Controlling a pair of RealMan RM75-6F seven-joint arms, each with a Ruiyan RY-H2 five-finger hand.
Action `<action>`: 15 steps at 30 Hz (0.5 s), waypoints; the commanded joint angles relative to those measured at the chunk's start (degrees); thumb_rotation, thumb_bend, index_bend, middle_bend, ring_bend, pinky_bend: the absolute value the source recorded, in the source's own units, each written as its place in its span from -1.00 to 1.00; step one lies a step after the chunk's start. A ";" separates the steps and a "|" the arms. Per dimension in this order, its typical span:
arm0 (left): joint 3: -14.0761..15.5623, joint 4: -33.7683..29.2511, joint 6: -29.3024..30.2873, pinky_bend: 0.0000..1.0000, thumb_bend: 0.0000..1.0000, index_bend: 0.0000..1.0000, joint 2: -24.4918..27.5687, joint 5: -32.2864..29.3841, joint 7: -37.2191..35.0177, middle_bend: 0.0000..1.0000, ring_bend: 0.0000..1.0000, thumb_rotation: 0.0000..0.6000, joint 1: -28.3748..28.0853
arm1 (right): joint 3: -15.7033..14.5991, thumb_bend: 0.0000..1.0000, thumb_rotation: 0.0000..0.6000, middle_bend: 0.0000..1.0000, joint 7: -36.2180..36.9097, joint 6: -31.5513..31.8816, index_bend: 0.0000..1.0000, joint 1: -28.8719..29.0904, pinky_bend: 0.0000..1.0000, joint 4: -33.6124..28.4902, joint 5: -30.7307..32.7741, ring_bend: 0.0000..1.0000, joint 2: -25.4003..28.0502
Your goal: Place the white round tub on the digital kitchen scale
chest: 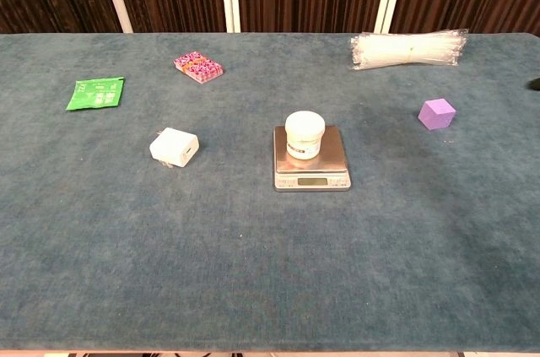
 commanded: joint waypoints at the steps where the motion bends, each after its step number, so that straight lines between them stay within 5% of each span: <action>1: -0.06 -0.04 0.23 -1.00 0.47 -0.91 0.03 0.09 -0.09 -1.00 -1.00 1.00 0.07 | -5.81 -0.42 1.00 -1.00 6.08 14.81 -1.00 -11.97 -1.00 7.48 -9.34 -0.98 -3.01; 15: -0.41 -0.11 -0.38 -1.00 0.47 -0.91 0.25 -0.55 -1.01 -1.00 -1.00 1.00 0.02 | -4.51 -0.42 1.00 -1.00 11.67 18.80 -1.00 -18.77 -1.00 20.77 -8.47 -0.98 -8.13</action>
